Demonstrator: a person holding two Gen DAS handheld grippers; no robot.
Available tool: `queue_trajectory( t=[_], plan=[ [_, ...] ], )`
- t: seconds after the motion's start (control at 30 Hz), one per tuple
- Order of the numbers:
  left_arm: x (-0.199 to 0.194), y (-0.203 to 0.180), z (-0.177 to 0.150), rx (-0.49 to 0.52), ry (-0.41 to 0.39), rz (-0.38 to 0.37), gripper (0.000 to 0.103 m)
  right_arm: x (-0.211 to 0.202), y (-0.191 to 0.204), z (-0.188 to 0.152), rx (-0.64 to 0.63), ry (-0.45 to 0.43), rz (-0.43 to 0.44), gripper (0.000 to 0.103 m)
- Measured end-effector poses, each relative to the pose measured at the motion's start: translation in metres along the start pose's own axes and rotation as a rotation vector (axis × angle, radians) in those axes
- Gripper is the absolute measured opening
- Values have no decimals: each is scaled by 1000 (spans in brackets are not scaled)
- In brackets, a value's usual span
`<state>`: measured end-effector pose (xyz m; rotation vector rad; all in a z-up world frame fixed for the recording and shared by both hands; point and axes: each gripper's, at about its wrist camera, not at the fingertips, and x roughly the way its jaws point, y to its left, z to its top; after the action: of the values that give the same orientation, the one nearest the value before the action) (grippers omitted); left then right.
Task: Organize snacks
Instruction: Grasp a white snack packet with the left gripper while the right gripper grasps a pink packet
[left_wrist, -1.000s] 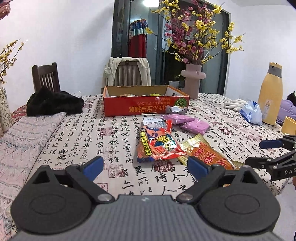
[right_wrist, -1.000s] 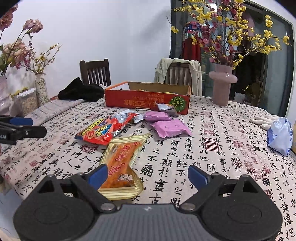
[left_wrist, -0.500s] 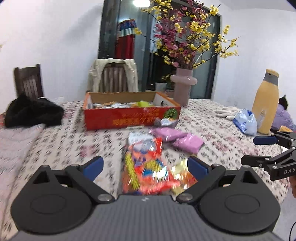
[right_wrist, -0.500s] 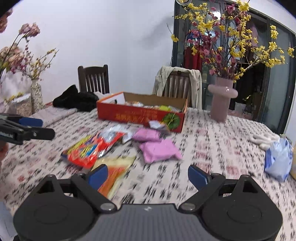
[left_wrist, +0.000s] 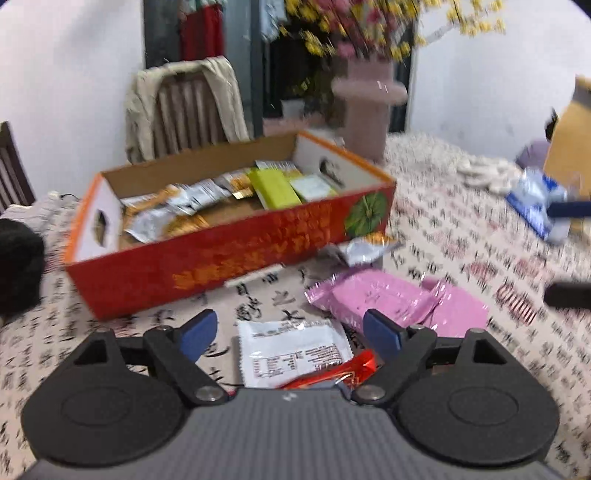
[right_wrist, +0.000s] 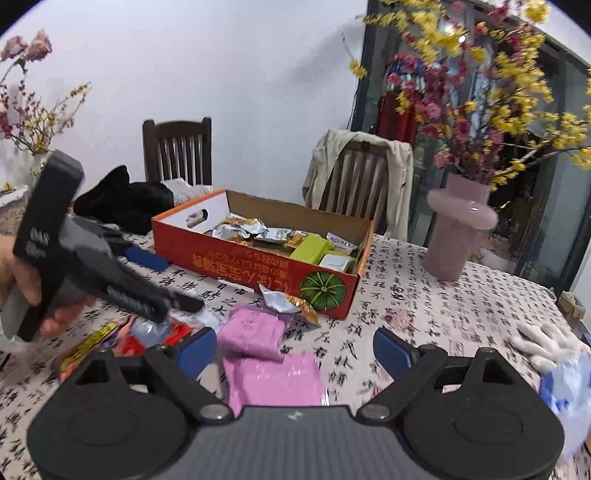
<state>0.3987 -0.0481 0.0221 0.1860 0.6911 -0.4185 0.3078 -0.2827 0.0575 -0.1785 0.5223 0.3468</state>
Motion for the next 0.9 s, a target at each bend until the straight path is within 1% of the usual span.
queue_trajectory(
  t=[0.1, 0.13, 0.17, 0.27, 0.33, 0.37, 0.4, 0.47, 0.53, 0.57, 0.63, 0.67, 0.77, 0.9],
  plan=[
    [18, -4, -6, 69, 35, -10, 88, 27, -5, 11, 10, 21, 37, 86],
    [23, -3, -8, 78, 49, -7, 84, 36, -6, 13, 14, 31, 47, 85],
    [27, -1, -9, 74, 57, -6, 76, 46, -6, 15, 17, 41, 55, 85],
    [29, 8, -8, 44, 52, -38, 70, 67, -2, 17, 9, 61, 80, 84],
    [28, 10, -9, 52, 39, -46, 67, 80, 1, 15, 10, 78, 102, 83],
    [27, 11, -10, 58, 32, -44, 64, 87, 1, 14, 17, 91, 115, 82],
    [26, 11, -11, 67, 21, -27, 58, 93, 2, 13, 25, 101, 128, 80],
    [21, 9, -11, 88, -10, 11, 56, 109, 3, 11, 62, 137, 167, 77],
    [17, 15, -11, 73, -30, 29, 53, 123, 5, 9, 95, 172, 197, 74],
    [14, 19, -10, 57, -38, 42, 52, 130, 8, 8, 105, 187, 206, 72],
    [3, 28, -7, 30, -71, 59, 52, 142, 15, 7, 106, 206, 197, 70],
    [-3, 32, -6, 19, -89, 64, 52, 147, 20, 7, 93, 214, 183, 66],
    [-29, 40, -3, -2, -157, 88, 52, 155, 32, 5, 62, 228, 159, 61],
    [-61, 44, -6, -32, -225, 135, 52, 146, 46, 5, 42, 207, 173, 61]
  ],
)
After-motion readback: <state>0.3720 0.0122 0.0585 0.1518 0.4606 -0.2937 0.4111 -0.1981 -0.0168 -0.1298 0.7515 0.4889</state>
